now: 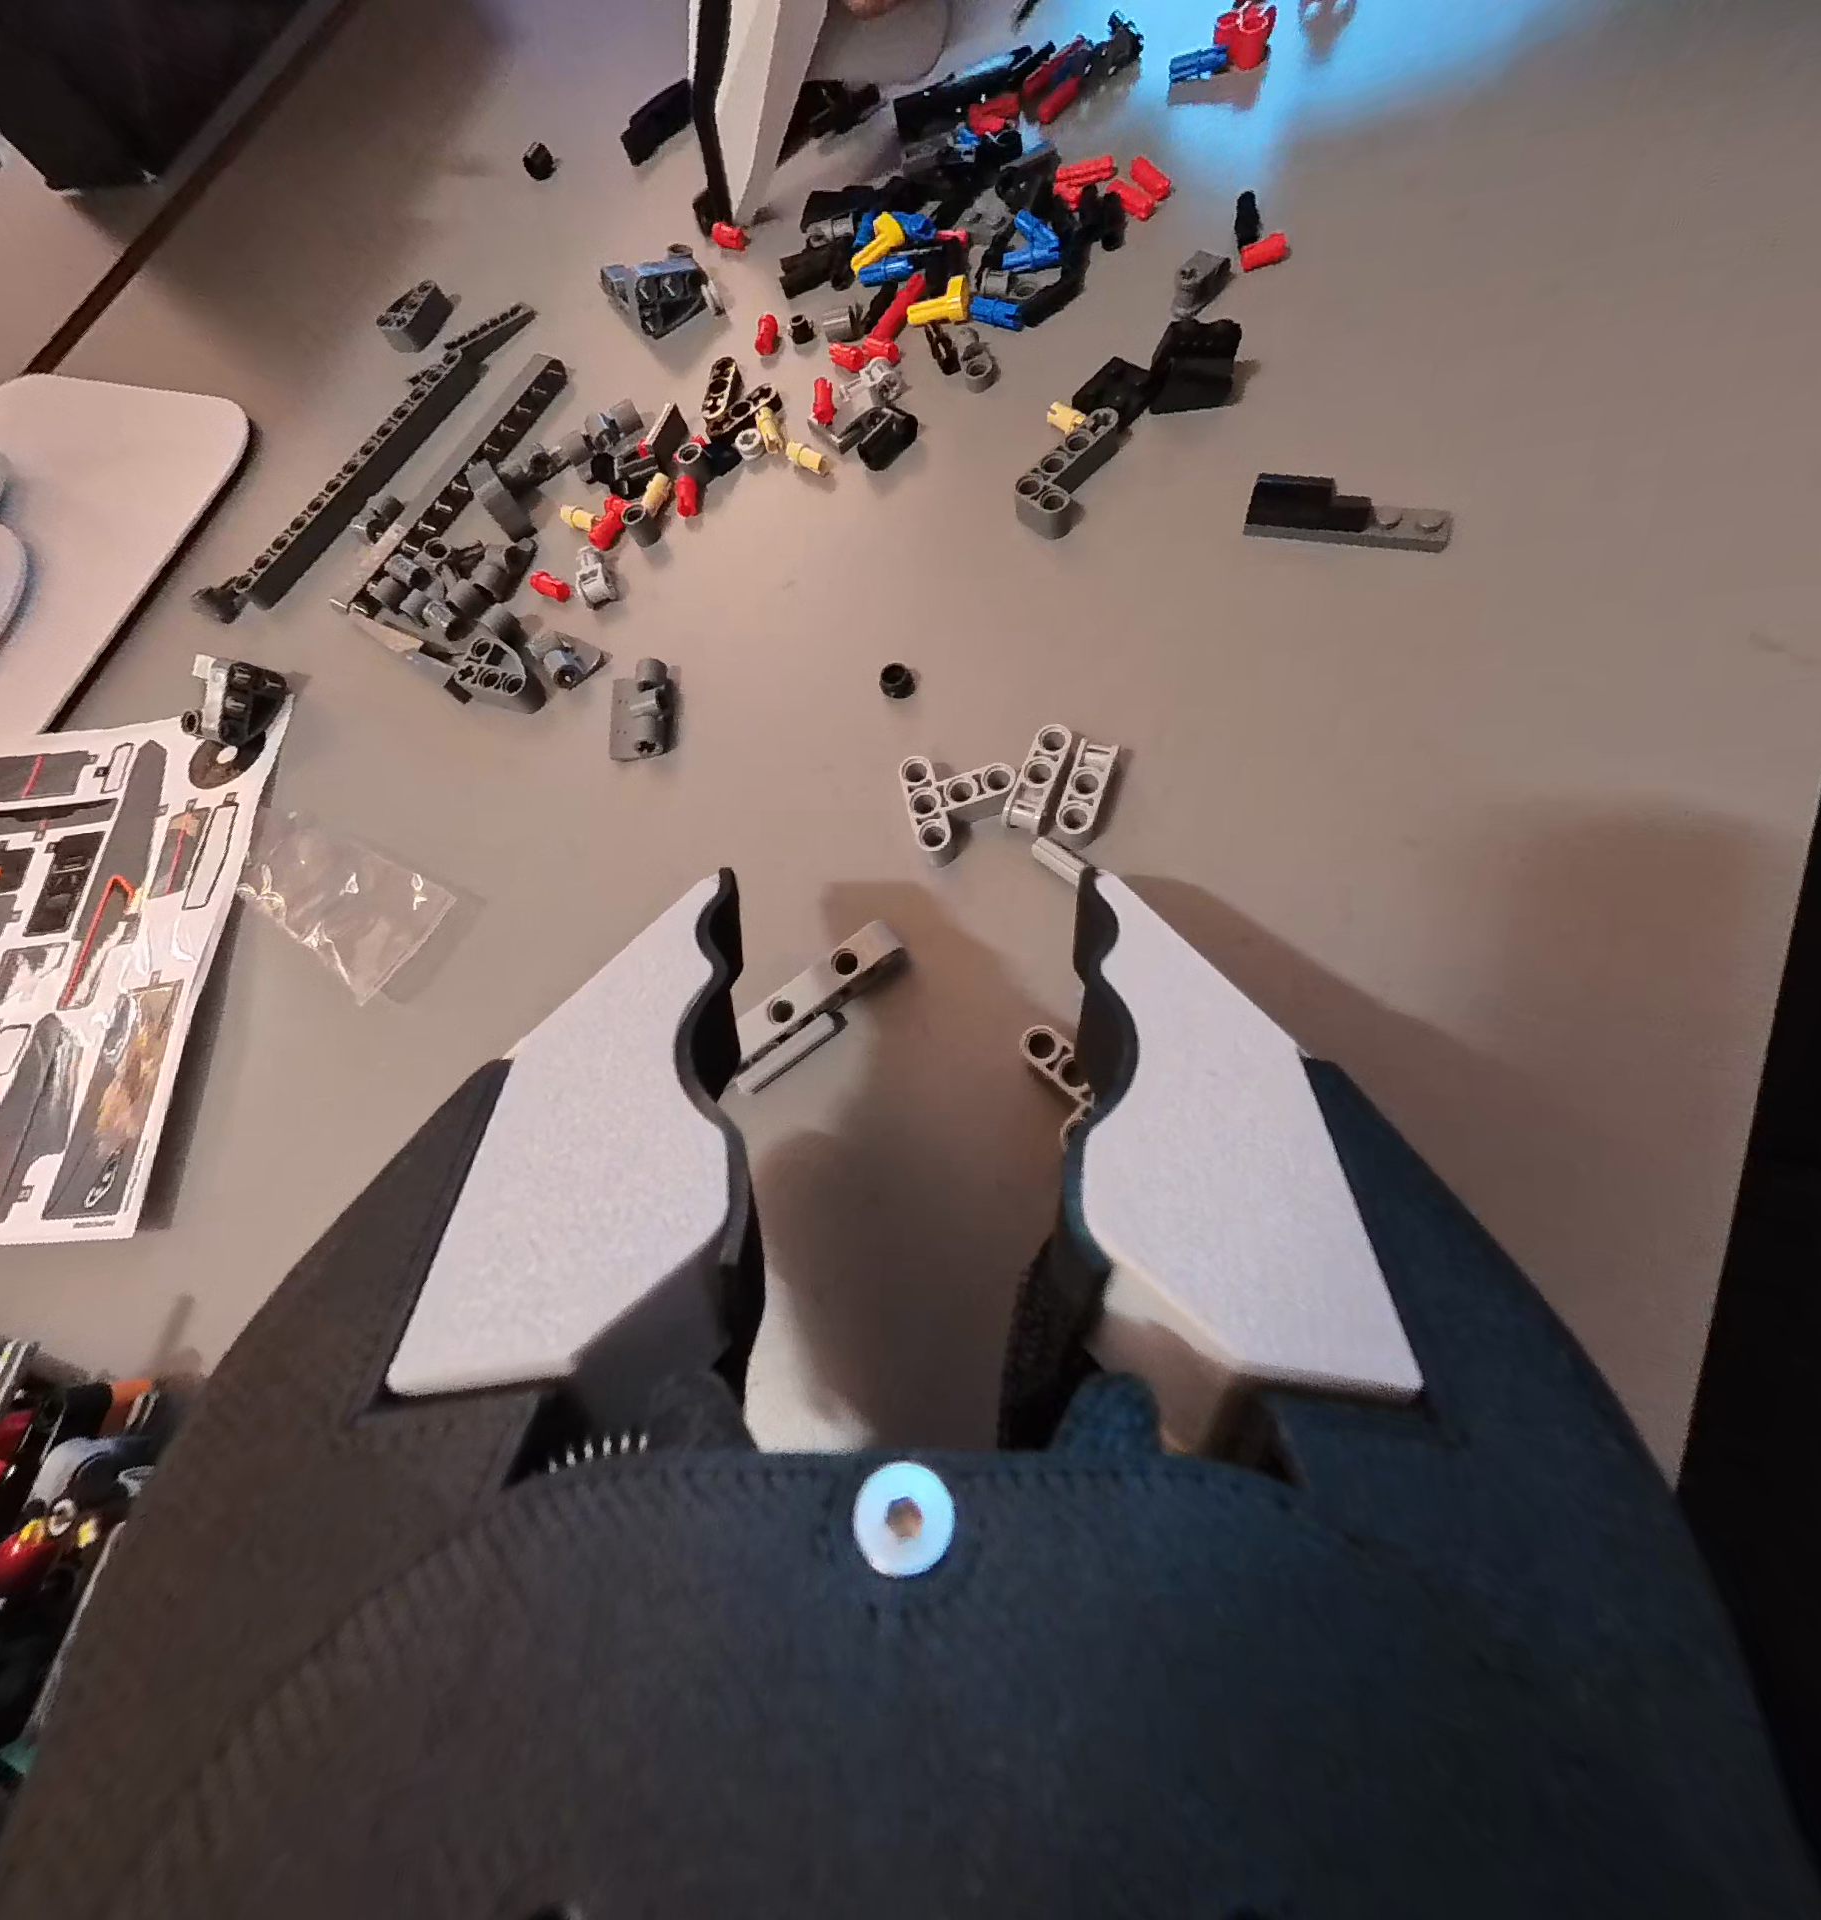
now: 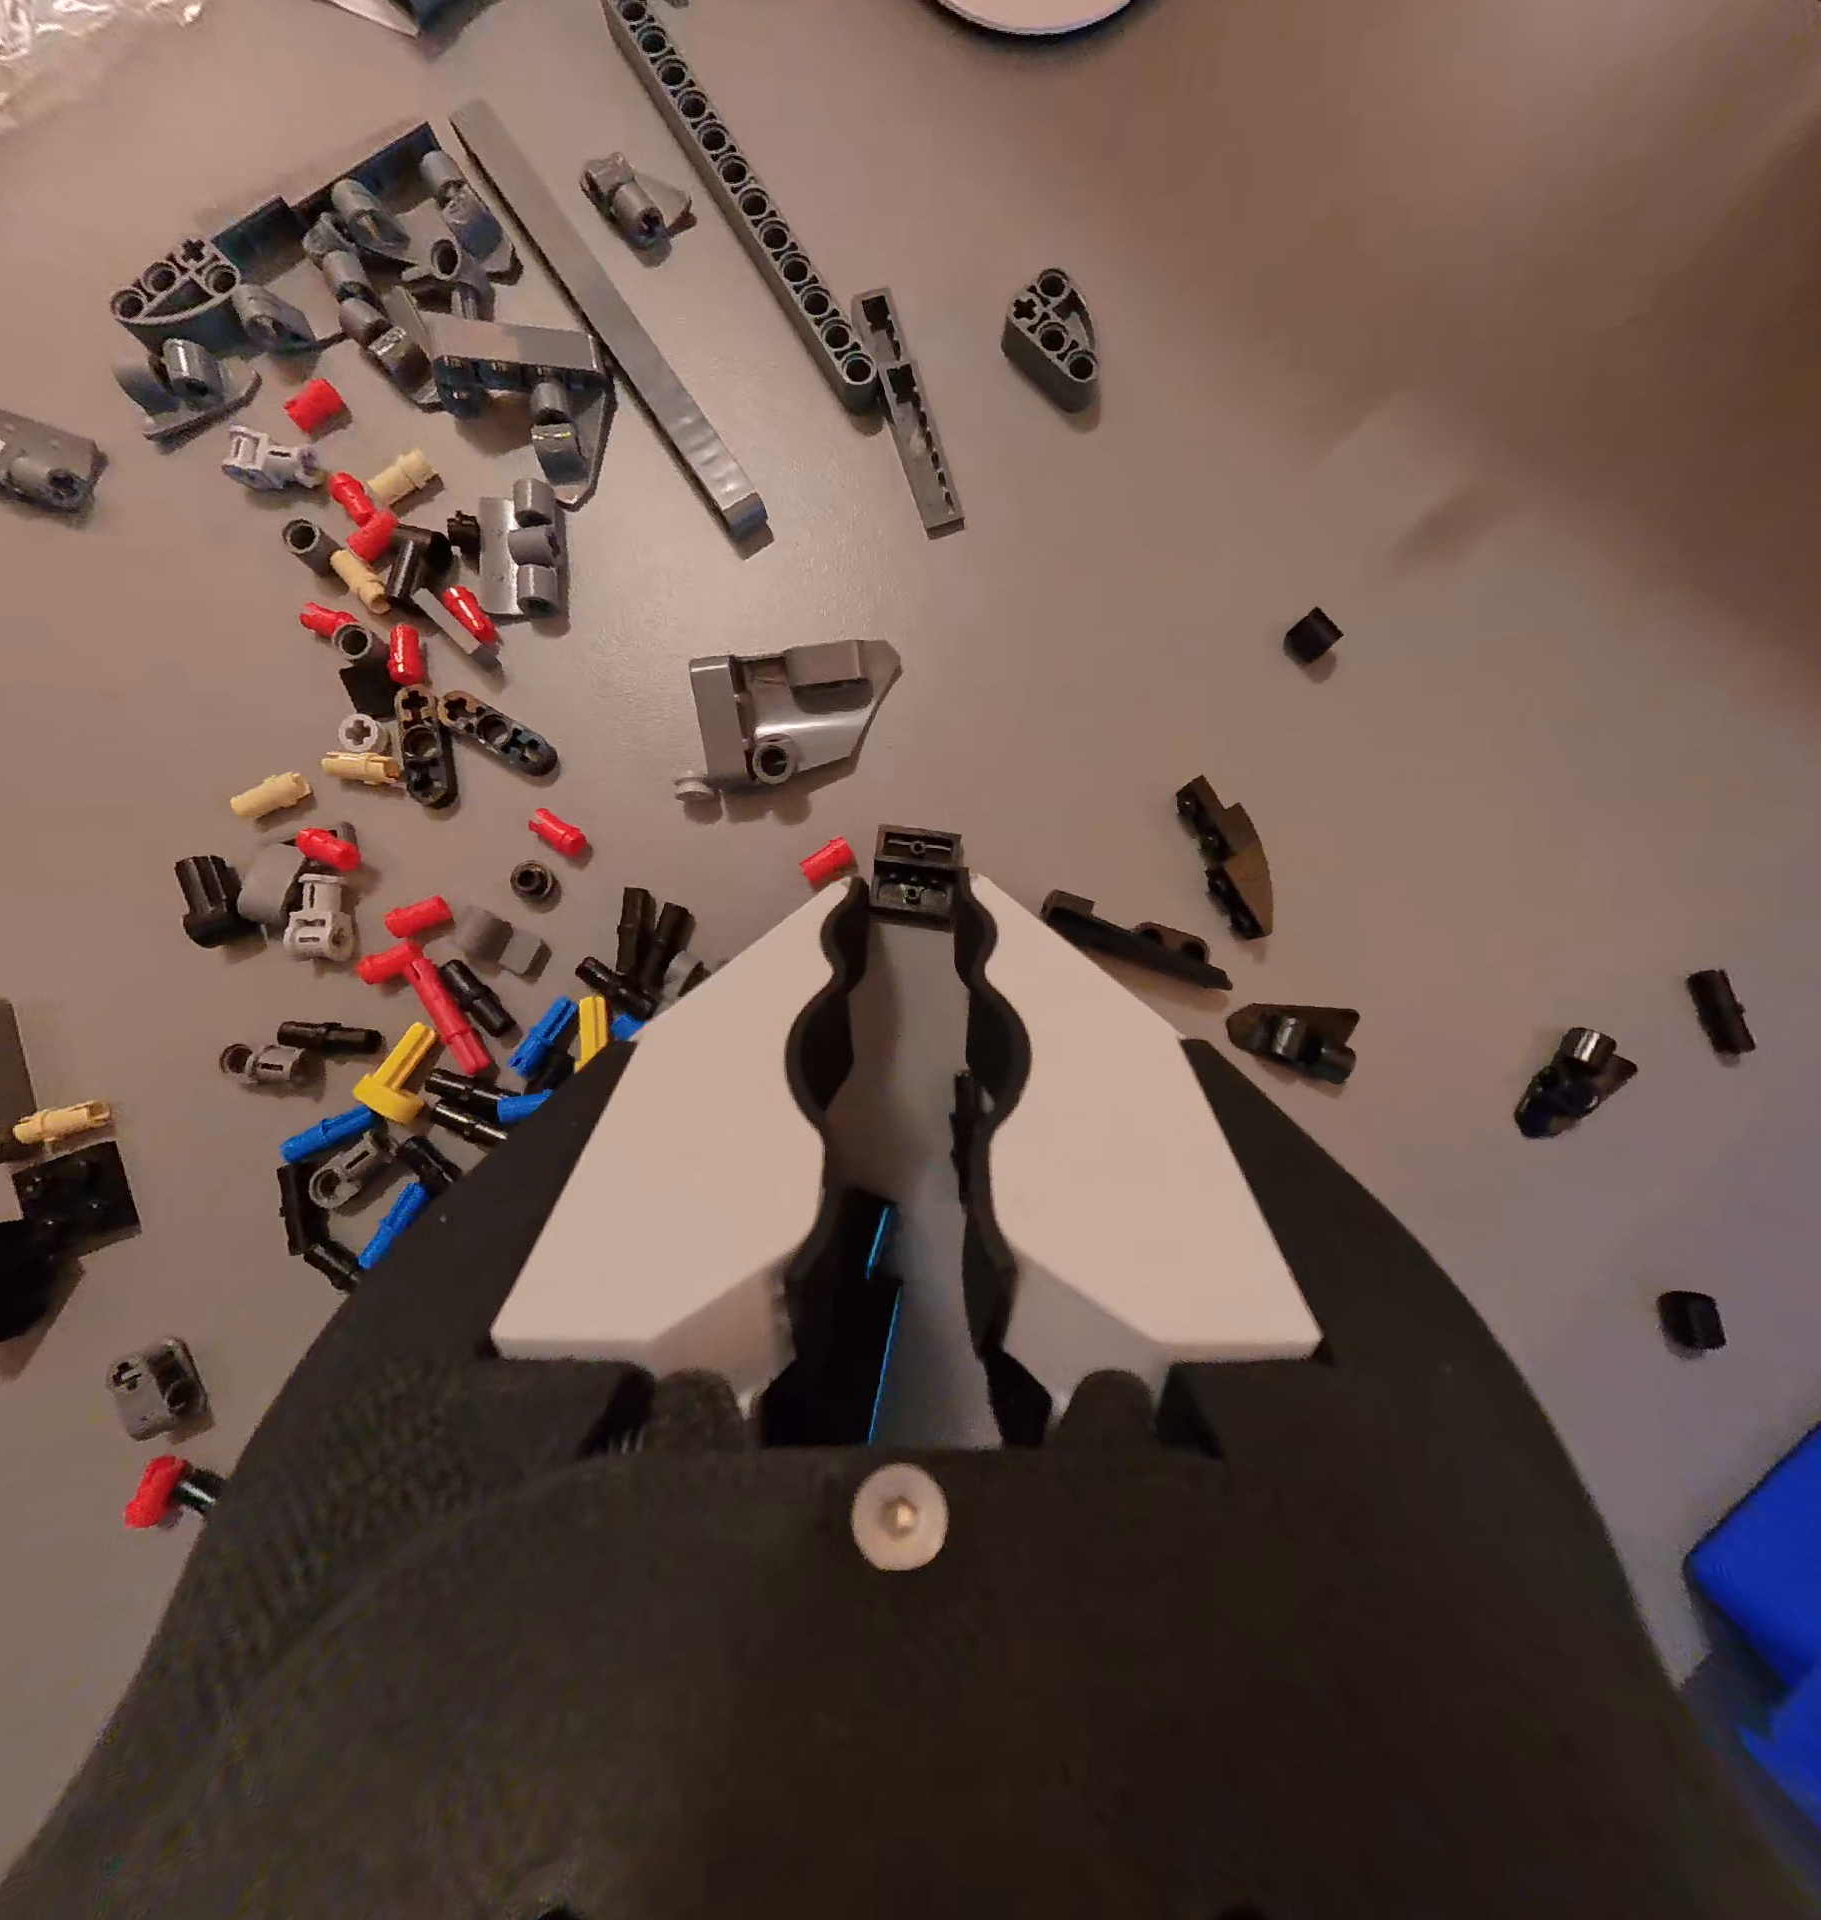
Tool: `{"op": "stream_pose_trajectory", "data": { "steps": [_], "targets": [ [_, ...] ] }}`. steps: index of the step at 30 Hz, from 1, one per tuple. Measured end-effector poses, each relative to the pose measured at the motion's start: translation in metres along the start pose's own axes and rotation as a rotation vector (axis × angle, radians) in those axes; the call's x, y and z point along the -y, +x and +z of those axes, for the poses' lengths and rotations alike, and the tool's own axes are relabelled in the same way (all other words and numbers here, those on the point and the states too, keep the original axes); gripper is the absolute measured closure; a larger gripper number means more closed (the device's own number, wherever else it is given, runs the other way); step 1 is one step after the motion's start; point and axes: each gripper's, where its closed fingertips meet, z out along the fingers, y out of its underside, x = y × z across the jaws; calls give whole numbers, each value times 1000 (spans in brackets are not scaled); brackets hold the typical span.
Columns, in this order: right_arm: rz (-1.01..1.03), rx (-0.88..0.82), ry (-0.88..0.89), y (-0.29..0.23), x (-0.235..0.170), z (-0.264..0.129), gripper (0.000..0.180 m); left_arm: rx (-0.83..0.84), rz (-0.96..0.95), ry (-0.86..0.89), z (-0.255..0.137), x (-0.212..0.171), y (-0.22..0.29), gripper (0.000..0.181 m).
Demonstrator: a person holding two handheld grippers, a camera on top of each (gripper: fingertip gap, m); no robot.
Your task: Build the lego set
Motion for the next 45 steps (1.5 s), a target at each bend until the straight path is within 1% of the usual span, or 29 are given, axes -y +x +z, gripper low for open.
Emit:
{"op": "stream_pose_trajectory", "data": {
  "steps": [4,7,9,12,15,18,22,27,31,35,38,40,42,43,44,45],
  "targets": [
    [28,4,82,-2,7,-14,167,26,11,20,-1,7,-5,121],
    [24,89,254,-27,32,-41,167,46,3,53,-1,22,-10,131],
    [-45,142,375,-54,51,-64,167,17,-66,102,0,38,-11,137],
    [-194,144,476,-94,69,-88,167,-126,-240,218,3,72,-6,143],
    [-370,80,511,-127,78,-104,167,-298,-464,350,1,105,-8,149],
    [-540,-7,527,-153,83,-115,167,-402,-593,412,2,123,-13,151],
    [-678,-131,520,-165,85,-120,167,-499,-648,476,-1,139,-9,150],
    [-784,-192,498,-176,80,-117,167,-536,-644,520,-5,151,-3,151],
    [-809,-214,511,-179,80,-121,168,-561,-645,545,-9,156,-1,162],
    [-808,-219,532,-181,79,-123,167,-550,-631,537,-6,158,1,176],
    [-814,-244,532,-180,77,-123,167,-521,-605,531,-3,158,2,178],
    [-789,-252,531,-177,77,-123,167,-474,-568,530,-2,159,0,178],
    [-747,-253,522,-171,75,-124,163,-377,-489,529,-3,160,-7,178],
    [-698,-250,518,-166,75,-126,163,-302,-427,525,-4,160,-13,178],
    [-622,-221,512,-160,73,-127,162,-207,-338,512,-5,160,-20,178],
    [-528,-157,508,-158,72,-128,159,-105,-224,495,-8,160,-26,179]
  ]
}}
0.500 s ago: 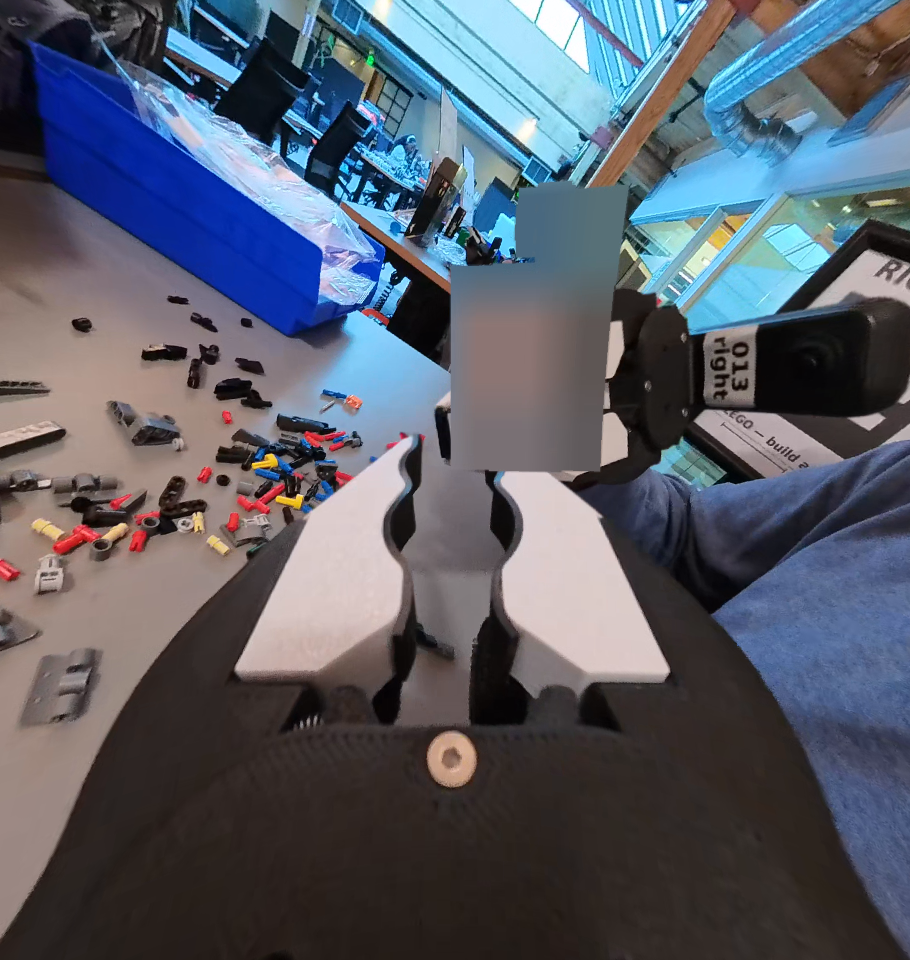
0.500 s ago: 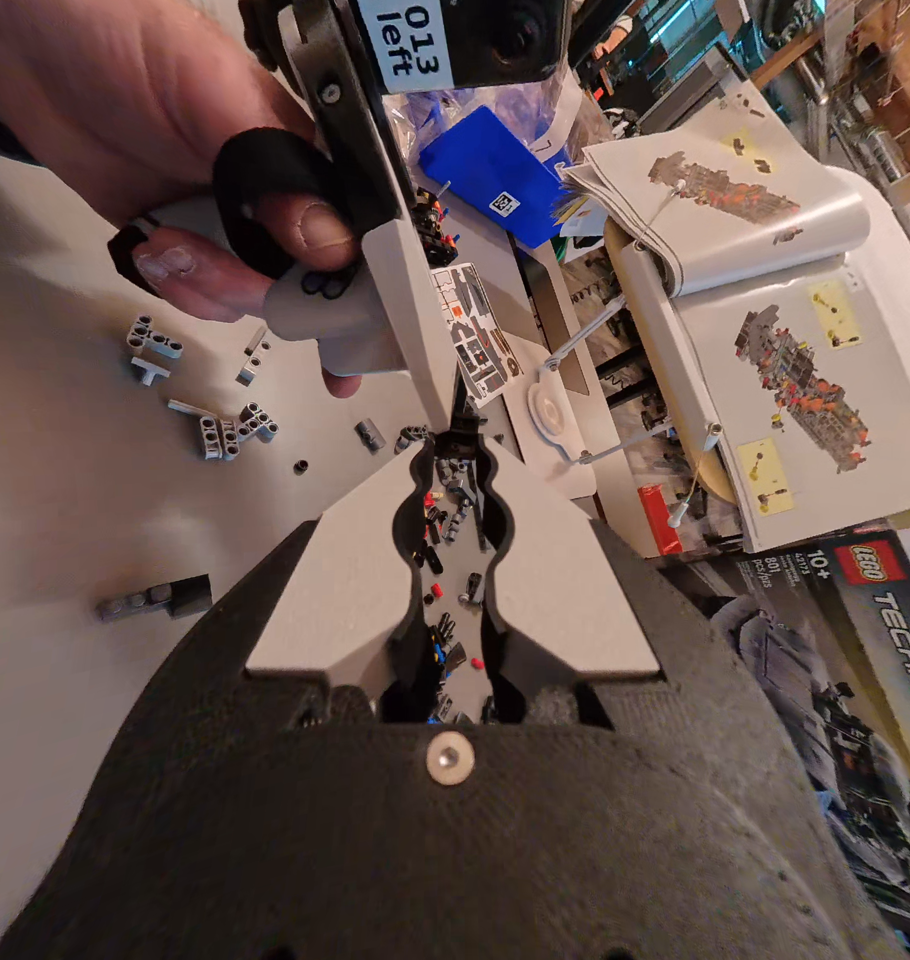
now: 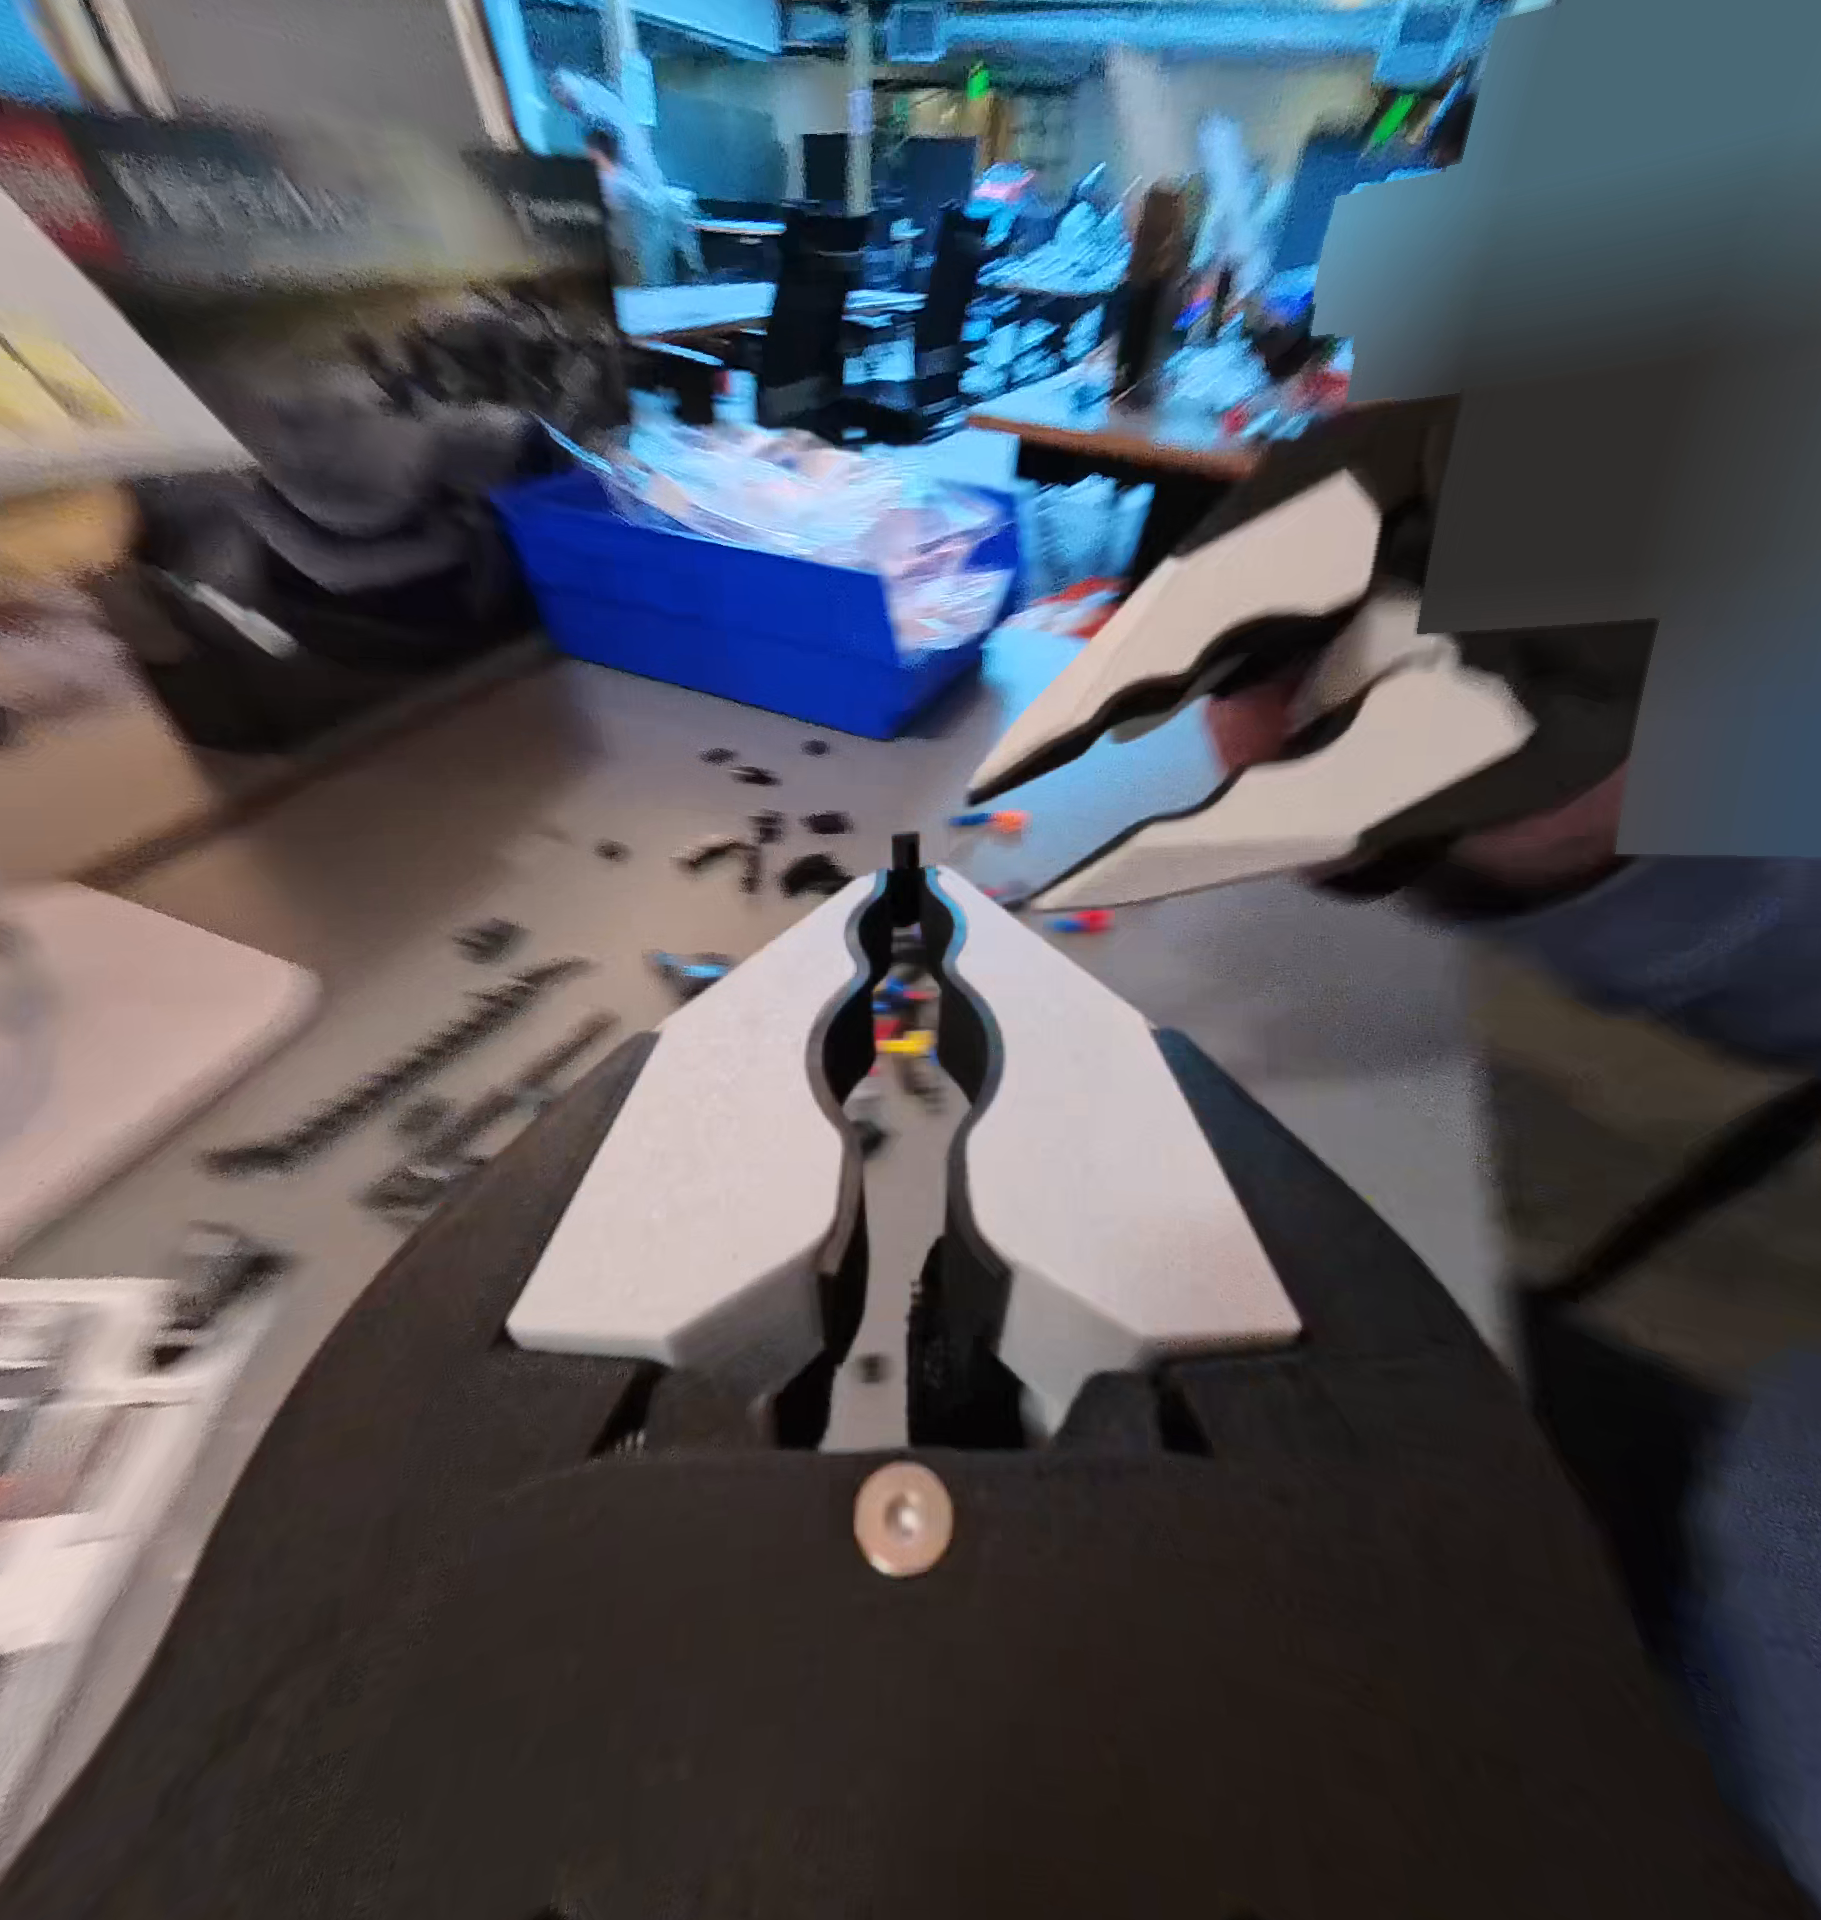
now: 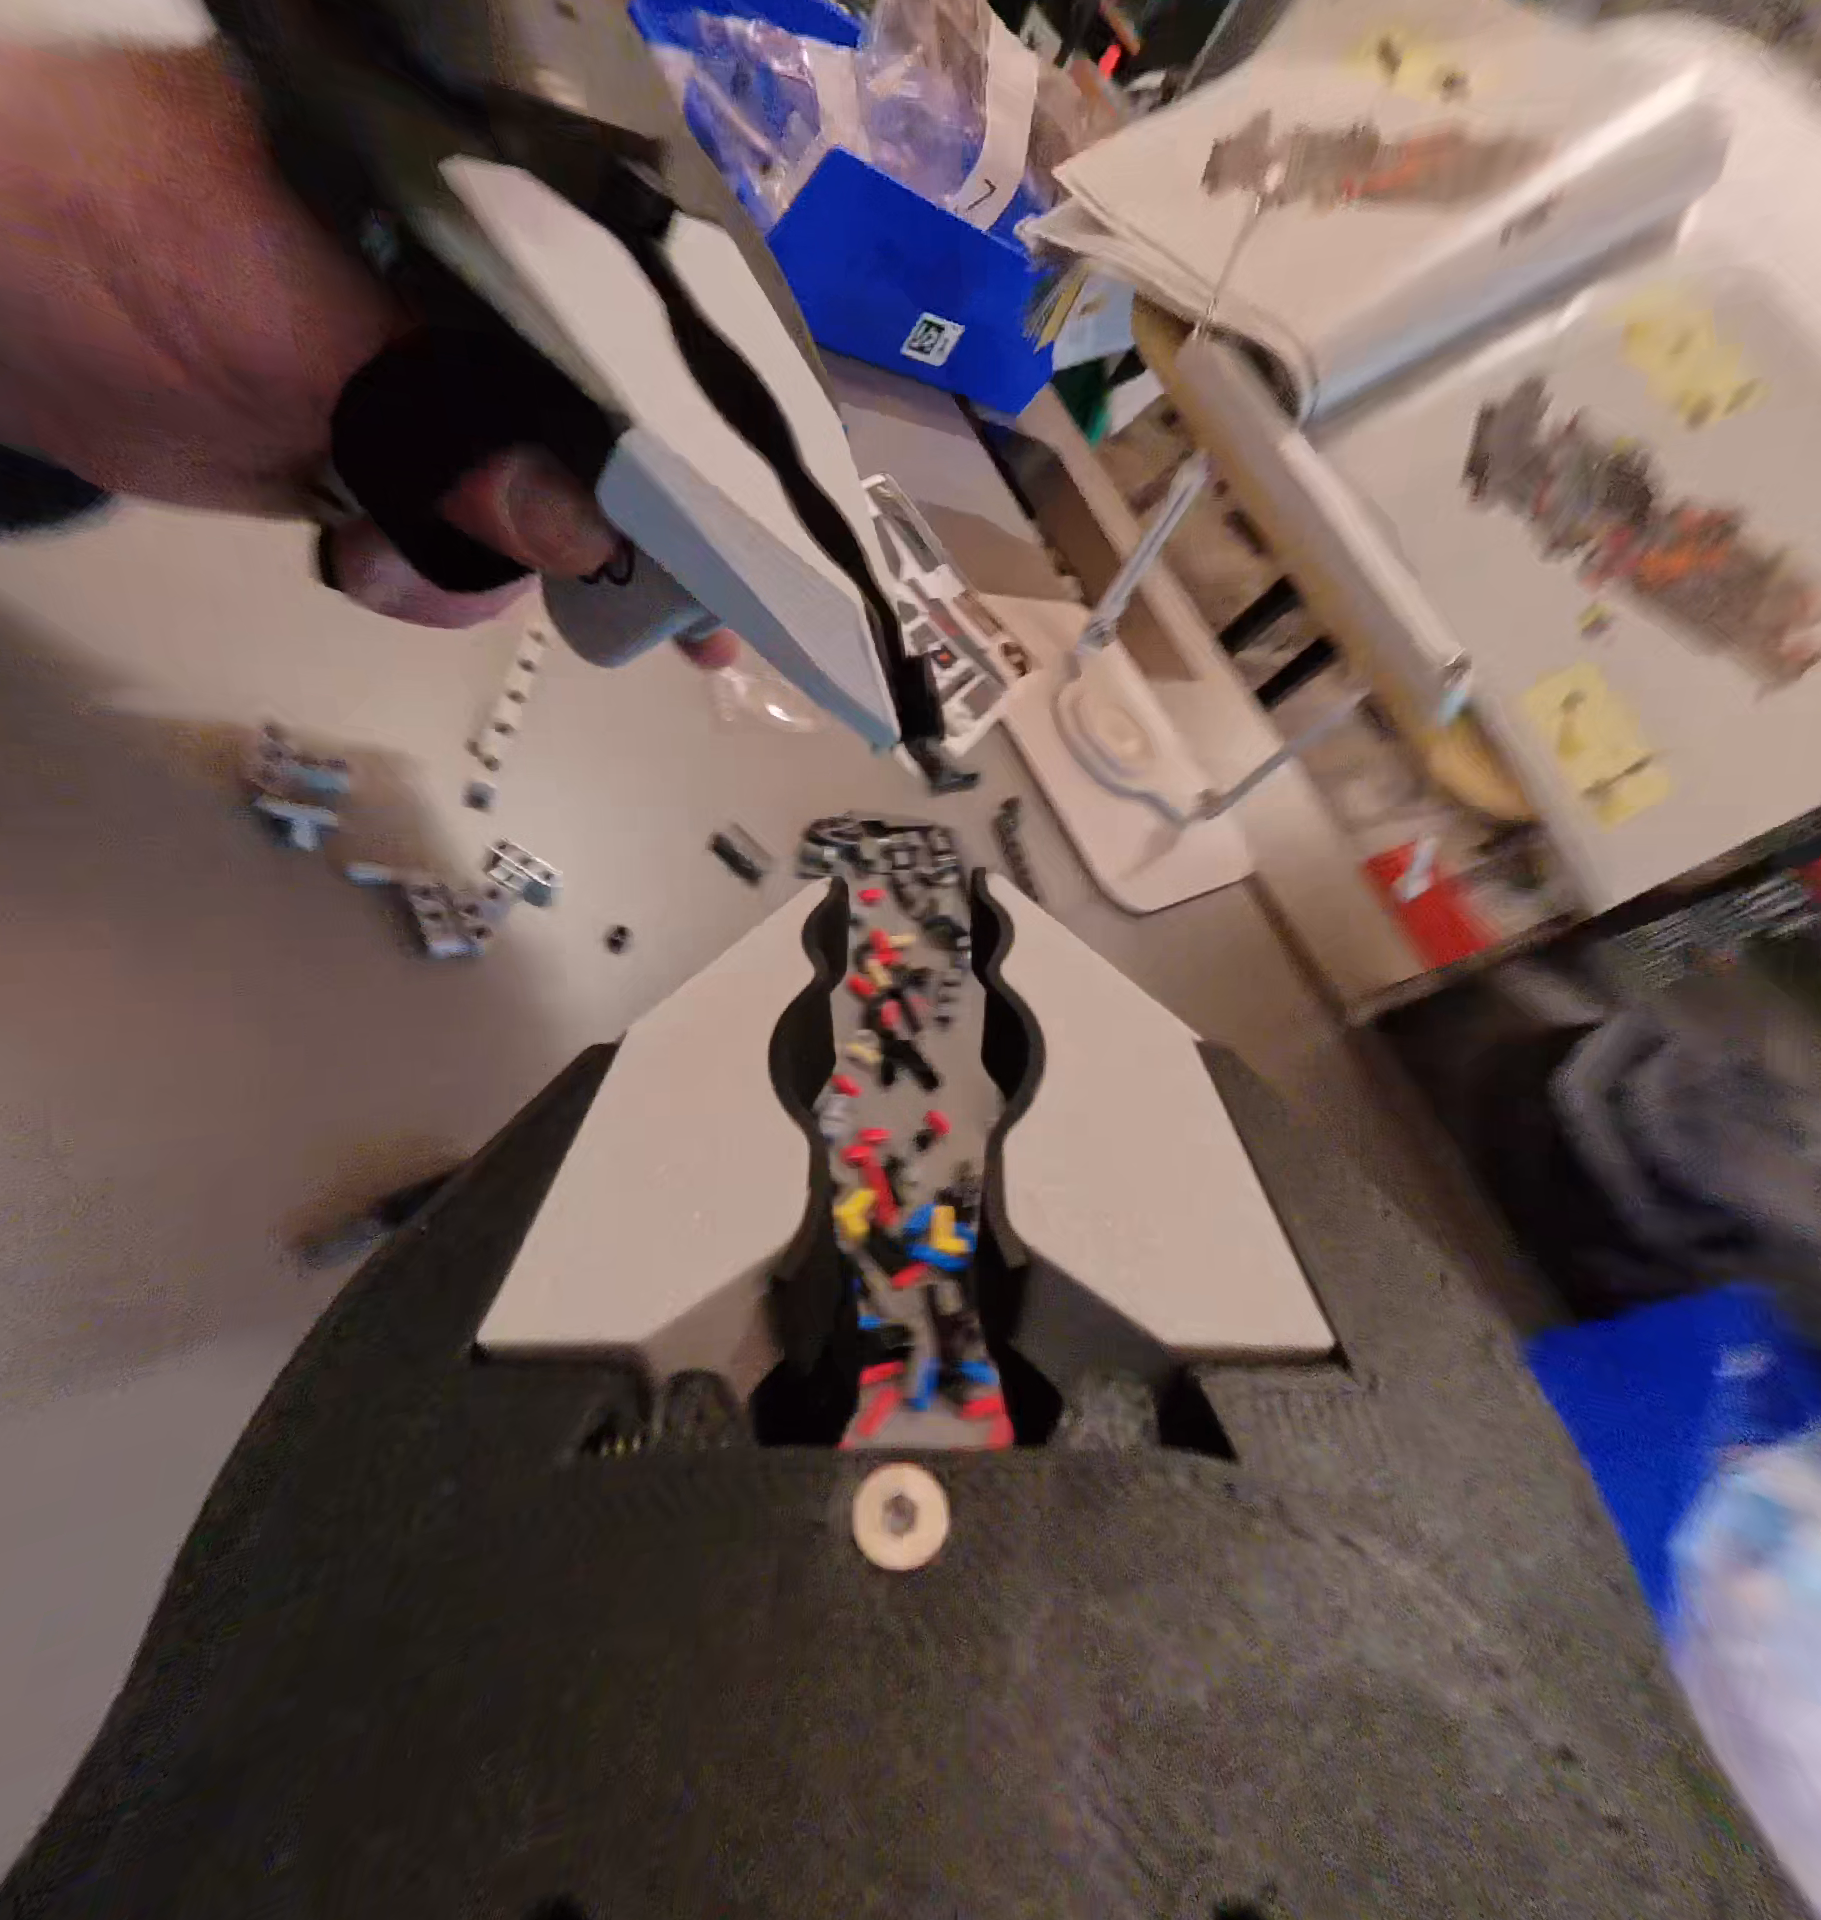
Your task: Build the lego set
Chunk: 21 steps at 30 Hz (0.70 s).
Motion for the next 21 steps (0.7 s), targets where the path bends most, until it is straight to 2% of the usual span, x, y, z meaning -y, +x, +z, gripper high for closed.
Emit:
{"op": "stream_pose_trajectory", "data": {
  "steps": [5,7,11,18,21],
  "targets": [
    [603,281,193,0,20,-11,168,347,831,-102,-8,25,-7,178],
    [767,365,255,2,24,-11,162,391,1034,-117,-5,30,-1,179],
    [1002,545,368,4,35,-16,153,396,1255,-127,1,32,9,179],
    [1101,609,460,11,45,-20,158,356,1490,-147,8,29,19,179],
    [1128,622,449,12,42,-17,165,348,1540,-146,10,29,20,179]
  ]
}}
